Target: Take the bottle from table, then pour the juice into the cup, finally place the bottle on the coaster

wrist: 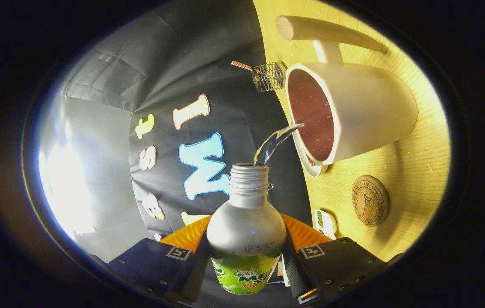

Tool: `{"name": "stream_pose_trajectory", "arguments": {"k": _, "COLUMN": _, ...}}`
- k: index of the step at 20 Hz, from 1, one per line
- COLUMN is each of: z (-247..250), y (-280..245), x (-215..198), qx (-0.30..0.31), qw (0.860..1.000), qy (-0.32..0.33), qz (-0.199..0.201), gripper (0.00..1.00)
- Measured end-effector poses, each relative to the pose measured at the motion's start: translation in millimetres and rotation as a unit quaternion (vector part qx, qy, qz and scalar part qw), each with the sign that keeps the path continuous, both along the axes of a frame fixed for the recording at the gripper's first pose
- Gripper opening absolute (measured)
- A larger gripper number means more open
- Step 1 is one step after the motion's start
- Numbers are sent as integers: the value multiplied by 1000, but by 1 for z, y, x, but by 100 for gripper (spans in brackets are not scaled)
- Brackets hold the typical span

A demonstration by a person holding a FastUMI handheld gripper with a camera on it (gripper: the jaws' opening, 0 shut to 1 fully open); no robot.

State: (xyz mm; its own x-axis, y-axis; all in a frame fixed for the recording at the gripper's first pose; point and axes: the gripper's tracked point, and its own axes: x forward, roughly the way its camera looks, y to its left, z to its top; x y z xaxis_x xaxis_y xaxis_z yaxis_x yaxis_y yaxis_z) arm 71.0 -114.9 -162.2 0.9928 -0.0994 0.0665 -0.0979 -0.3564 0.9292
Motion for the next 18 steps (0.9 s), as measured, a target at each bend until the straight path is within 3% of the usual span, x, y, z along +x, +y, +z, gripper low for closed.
{"name": "stream_pose_trajectory", "arguments": {"k": 18, "z": 5, "y": -21, "x": 8, "qx": 52, "qw": 998, "qy": -7, "qz": -24, "gripper": 77}}
